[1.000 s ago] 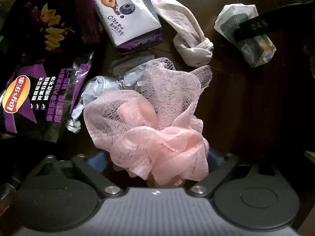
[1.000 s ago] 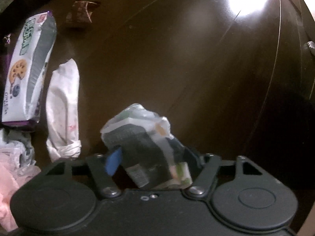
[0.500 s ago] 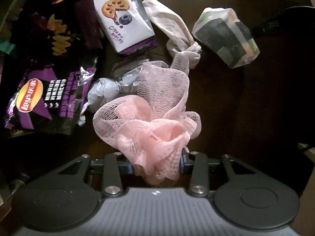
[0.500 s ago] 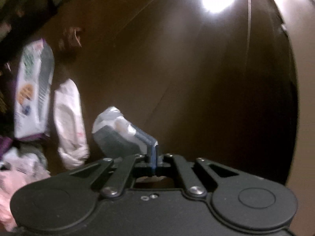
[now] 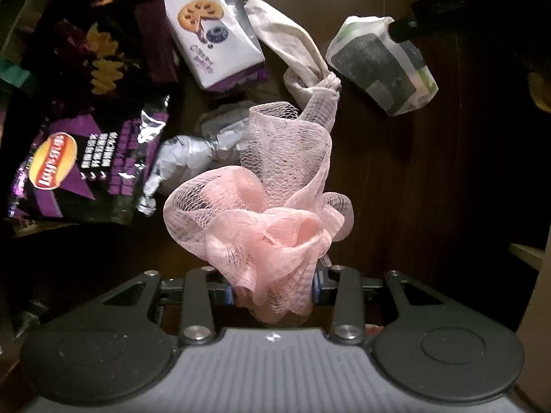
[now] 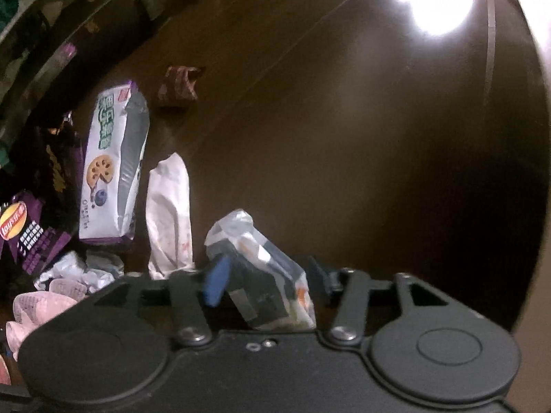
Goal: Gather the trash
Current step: 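Grasp the pink mesh pouf with the left tool while the right tool grasps the white-grey wrapper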
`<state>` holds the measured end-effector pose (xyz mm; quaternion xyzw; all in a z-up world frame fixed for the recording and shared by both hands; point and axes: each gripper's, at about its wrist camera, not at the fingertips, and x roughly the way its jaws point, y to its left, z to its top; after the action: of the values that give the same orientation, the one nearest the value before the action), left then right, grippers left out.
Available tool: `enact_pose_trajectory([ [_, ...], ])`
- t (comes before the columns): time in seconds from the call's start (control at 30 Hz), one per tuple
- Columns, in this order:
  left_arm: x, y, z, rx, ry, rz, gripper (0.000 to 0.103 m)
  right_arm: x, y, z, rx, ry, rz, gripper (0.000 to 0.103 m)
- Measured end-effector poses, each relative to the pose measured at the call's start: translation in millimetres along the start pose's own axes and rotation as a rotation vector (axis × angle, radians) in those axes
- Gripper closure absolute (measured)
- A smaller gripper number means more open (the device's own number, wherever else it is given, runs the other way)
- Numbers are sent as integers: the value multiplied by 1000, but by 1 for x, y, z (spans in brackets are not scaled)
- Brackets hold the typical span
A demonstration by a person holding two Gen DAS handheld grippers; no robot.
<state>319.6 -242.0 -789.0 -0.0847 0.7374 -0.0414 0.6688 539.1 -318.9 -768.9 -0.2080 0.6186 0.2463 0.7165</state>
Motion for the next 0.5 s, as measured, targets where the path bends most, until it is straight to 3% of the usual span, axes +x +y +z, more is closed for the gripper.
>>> enact_pose_trajectory([
  [0.1, 7, 3, -3, -6, 1, -12, 66, 23, 0, 0, -59, 24, -40, 48],
  [0.17, 12, 4, -4, -10, 6, -21, 66, 36, 1, 0, -65, 39, -20, 50],
  [0.2, 13, 4, -5, -9, 8, -22, 66, 41, 3, -1, -75, 44, -19, 55],
  [0.3, 14, 4, -8, -7, 11, -25, 66, 51, 11, -6, -97, 62, -14, 89],
  [0.4, 10, 3, -7, -5, 15, -24, 66, 49, 20, -13, -98, 60, -26, 98],
  [0.5, -7, 1, -9, 0, 13, -16, 66, 31, 26, -20, -43, 43, -45, 99],
])
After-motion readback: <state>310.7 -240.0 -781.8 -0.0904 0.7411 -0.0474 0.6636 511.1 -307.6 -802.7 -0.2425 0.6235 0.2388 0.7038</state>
